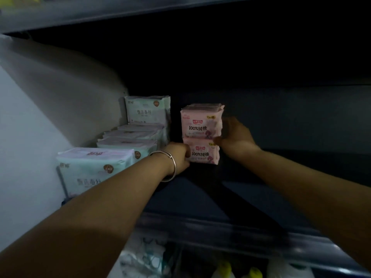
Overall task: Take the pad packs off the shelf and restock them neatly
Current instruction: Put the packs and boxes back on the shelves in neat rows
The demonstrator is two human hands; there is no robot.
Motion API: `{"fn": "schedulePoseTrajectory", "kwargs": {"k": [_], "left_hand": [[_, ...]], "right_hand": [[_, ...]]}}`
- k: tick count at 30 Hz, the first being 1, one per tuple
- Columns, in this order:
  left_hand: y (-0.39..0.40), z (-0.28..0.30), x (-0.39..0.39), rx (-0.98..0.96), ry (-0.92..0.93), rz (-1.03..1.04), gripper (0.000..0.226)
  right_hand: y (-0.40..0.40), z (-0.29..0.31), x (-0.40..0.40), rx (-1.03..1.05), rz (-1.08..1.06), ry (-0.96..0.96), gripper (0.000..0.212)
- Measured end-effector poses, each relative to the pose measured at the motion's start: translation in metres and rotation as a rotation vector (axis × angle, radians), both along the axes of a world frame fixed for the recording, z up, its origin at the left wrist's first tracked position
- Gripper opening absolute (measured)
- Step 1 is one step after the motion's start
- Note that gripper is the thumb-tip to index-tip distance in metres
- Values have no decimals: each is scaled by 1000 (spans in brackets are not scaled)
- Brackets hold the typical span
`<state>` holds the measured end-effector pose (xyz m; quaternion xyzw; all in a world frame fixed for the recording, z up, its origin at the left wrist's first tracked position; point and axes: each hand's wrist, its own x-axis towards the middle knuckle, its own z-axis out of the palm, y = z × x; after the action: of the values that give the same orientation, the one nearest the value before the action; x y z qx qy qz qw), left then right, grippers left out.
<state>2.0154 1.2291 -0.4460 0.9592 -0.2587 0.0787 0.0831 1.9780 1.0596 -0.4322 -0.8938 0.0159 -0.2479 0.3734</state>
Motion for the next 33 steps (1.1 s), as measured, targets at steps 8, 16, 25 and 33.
{"fn": "schedulePoseTrajectory", "kwargs": {"k": [8, 16, 25, 33], "left_hand": [[20, -6, -110, -146, 20, -133, 24], [54, -132, -187, -79, 351, -160, 25], [75, -306, -210, 220, 632, -152, 57], [63, -403, -203, 512, 670, -104, 94]], "right_hand": [[47, -48, -151, -238, 205, -174, 41], [70, -191, -234, -250, 247, 215, 35], [83, -353, -251, -488, 304, 842, 54], [89, -433, -232, -724, 223, 1096, 90]]}}
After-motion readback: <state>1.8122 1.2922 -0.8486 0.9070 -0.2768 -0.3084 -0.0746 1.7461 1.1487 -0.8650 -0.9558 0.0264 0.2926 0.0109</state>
